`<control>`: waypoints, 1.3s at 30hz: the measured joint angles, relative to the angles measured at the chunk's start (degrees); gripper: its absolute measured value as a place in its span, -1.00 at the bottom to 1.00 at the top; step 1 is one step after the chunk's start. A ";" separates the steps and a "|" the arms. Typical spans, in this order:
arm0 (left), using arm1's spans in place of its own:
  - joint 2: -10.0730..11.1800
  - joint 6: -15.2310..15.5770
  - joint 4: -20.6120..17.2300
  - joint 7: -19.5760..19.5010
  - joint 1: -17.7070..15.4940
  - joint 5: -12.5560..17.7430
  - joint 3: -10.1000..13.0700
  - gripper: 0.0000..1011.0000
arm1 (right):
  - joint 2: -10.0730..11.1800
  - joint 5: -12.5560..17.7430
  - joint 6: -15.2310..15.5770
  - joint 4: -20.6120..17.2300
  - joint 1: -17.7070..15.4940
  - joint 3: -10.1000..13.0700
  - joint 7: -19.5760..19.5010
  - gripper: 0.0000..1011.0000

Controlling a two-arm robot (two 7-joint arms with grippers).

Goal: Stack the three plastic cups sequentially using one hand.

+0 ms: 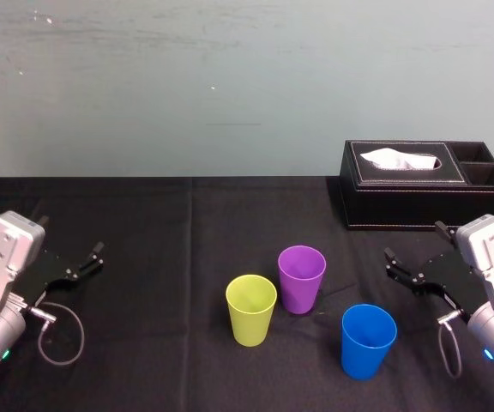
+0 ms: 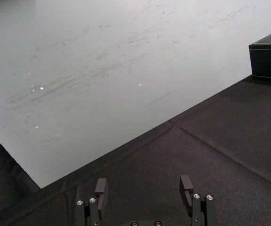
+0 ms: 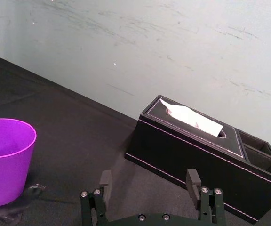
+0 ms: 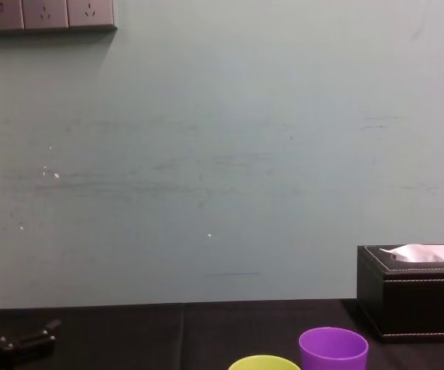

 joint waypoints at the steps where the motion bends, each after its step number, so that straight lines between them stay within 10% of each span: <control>1: 0.00 0.00 0.00 0.00 0.00 0.00 0.00 0.98 | 0.00 0.00 0.00 0.00 0.00 0.00 0.00 0.98; 39: 0.00 0.00 0.00 0.00 0.00 0.00 0.00 0.98 | 0.00 0.00 0.00 0.00 0.00 0.00 0.00 0.98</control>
